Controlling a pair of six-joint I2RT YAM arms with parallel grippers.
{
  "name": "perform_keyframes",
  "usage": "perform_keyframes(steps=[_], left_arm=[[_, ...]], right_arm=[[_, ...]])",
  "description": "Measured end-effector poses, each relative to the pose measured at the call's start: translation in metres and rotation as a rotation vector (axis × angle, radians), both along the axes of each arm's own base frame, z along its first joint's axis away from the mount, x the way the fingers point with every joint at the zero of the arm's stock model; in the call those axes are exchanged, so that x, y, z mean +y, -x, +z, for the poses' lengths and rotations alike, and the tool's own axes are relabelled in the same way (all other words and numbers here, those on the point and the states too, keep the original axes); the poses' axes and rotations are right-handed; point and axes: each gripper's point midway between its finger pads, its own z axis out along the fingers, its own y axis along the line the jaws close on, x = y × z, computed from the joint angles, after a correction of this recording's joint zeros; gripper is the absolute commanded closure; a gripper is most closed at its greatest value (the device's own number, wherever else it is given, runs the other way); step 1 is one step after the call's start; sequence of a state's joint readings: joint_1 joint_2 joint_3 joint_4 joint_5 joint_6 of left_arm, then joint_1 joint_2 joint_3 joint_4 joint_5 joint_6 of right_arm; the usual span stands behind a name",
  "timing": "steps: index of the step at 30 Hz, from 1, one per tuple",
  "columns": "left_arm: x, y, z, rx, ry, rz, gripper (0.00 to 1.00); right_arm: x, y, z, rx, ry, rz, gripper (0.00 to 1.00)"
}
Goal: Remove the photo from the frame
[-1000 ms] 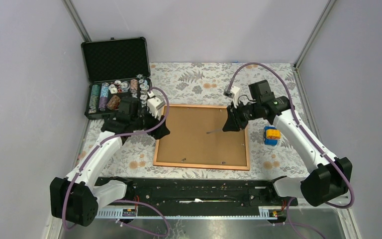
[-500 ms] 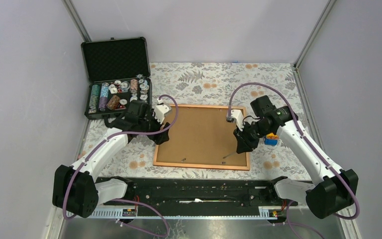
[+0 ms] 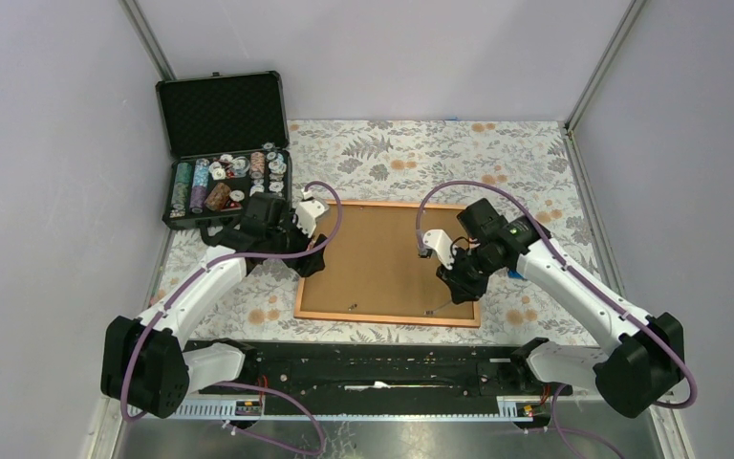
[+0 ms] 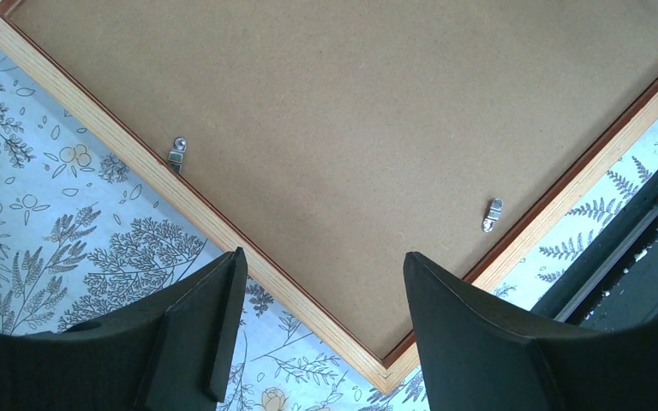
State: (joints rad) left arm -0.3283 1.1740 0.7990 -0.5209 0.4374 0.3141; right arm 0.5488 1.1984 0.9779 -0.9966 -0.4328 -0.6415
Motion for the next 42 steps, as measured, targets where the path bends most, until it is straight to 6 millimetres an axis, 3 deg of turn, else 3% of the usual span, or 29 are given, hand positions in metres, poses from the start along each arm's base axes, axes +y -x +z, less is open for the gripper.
perform_keyframes(steps=[24,42], left_arm=[[-0.001,0.002,-0.001,0.012,0.008,0.001,0.27],[-0.001,0.003,-0.003,0.017,0.01,0.001,0.27]], right_arm=[[0.007,0.001,-0.022,0.001,0.057,0.046,1.0],[0.008,-0.001,-0.023,0.002,0.073,-0.006,1.0]])
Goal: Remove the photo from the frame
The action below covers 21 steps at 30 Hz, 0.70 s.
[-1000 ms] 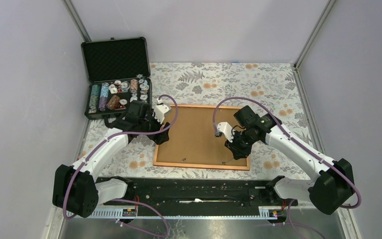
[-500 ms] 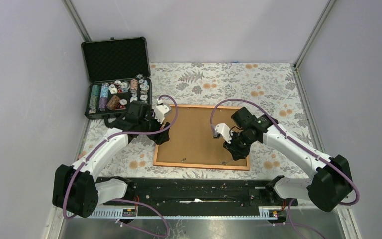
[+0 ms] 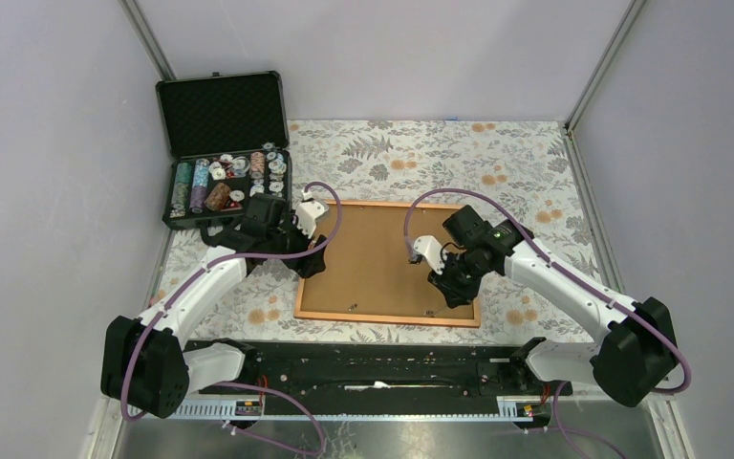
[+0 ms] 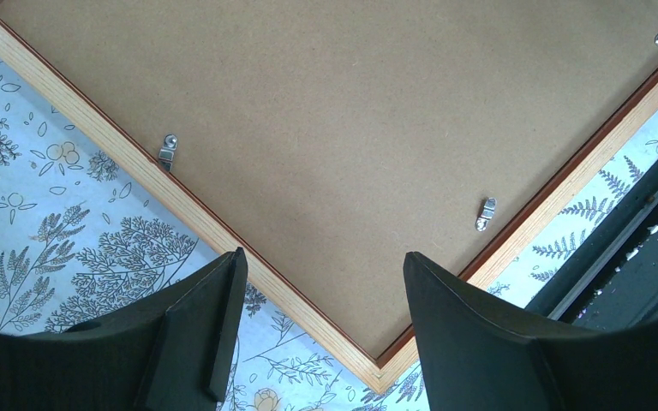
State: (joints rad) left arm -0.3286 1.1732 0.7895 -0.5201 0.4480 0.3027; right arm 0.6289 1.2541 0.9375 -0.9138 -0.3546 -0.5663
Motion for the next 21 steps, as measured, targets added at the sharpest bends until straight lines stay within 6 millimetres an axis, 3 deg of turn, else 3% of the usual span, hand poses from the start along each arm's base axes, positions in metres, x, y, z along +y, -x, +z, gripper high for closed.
perform_keyframes(steps=[21], left_arm=[[0.0003,0.0024,-0.0044,0.008,-0.001,-0.002,0.27]], right_arm=[[0.0042,-0.0098,0.0008,-0.01,0.021,-0.044,1.0]])
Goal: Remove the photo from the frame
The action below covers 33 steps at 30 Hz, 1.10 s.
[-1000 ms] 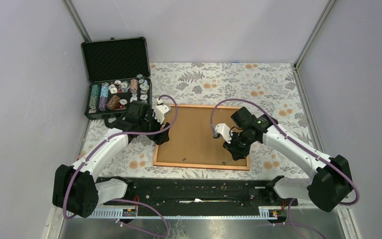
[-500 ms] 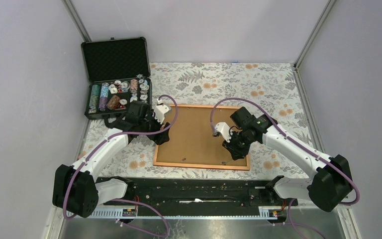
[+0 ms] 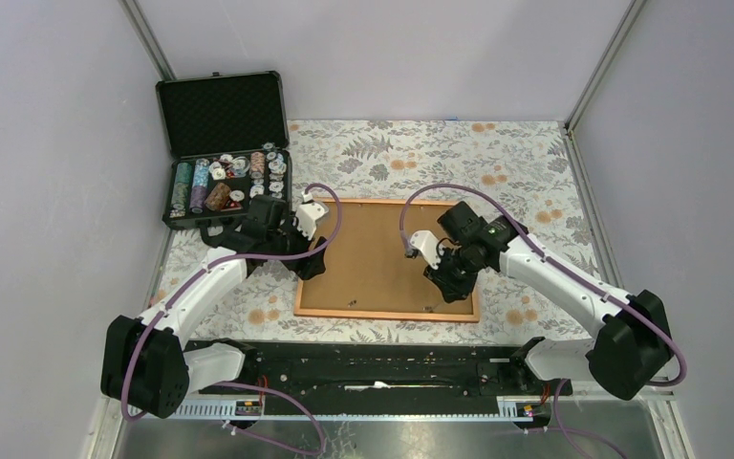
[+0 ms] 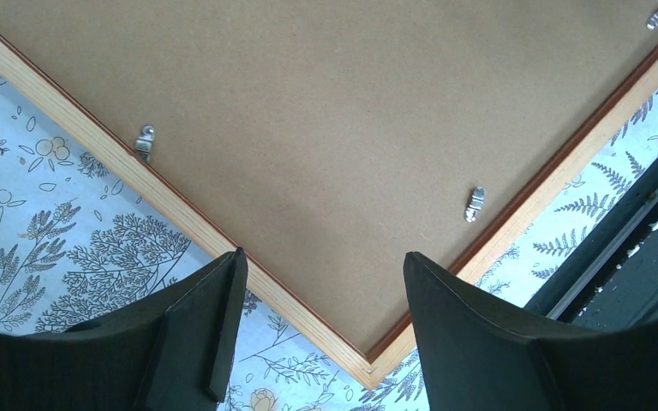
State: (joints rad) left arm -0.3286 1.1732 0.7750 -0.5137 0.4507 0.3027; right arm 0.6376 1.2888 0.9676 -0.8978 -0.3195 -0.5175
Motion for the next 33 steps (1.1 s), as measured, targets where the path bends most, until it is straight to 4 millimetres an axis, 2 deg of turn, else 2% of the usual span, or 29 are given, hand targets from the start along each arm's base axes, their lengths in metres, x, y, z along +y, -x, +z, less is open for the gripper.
perform_keyframes(steps=[6,13,21,33], left_arm=[[0.0,0.0,0.0,0.0,0.001,-0.001,0.27],[0.001,0.0,0.0,-0.001,-0.004,0.003,0.27],[0.005,-0.004,-0.005,0.0,-0.022,0.036,0.27],[0.006,-0.006,-0.01,0.019,-0.031,0.057,0.27]], right_arm=[[-0.001,-0.023,0.002,-0.095,0.027,-0.011,1.0],[0.0,-0.04,0.005,-0.166,0.04,-0.013,1.0],[0.004,-0.041,0.017,-0.18,0.012,0.0,1.0],[-0.001,-0.035,0.015,-0.166,0.031,0.033,1.0]])
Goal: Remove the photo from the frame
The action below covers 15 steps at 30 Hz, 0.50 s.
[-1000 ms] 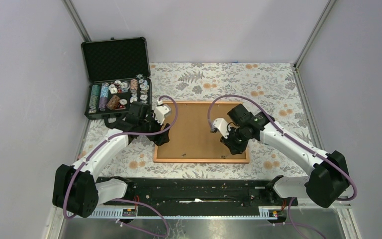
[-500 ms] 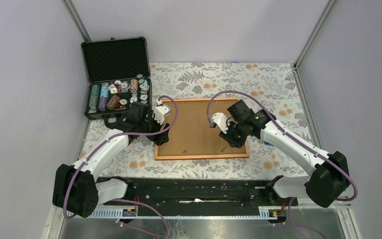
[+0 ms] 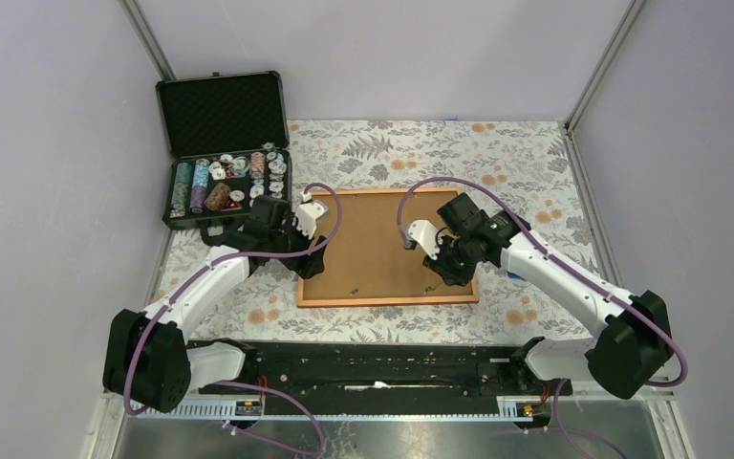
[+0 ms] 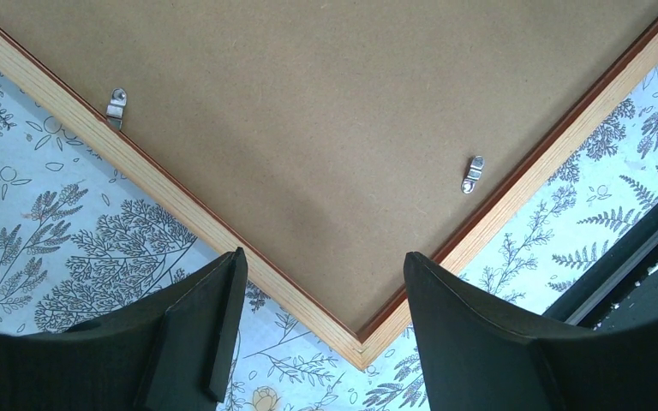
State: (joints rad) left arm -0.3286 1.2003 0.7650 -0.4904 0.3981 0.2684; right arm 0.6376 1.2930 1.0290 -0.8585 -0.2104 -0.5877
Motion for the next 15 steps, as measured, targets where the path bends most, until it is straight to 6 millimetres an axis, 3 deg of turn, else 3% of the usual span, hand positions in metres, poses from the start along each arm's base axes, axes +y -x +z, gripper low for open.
perform_keyframes(steps=[15], left_arm=[[-0.001,-0.003,0.002,-0.01,0.007,0.004,0.26]], right_arm=[[0.003,-0.007,-0.013,0.013,0.024,-0.003,1.0]])
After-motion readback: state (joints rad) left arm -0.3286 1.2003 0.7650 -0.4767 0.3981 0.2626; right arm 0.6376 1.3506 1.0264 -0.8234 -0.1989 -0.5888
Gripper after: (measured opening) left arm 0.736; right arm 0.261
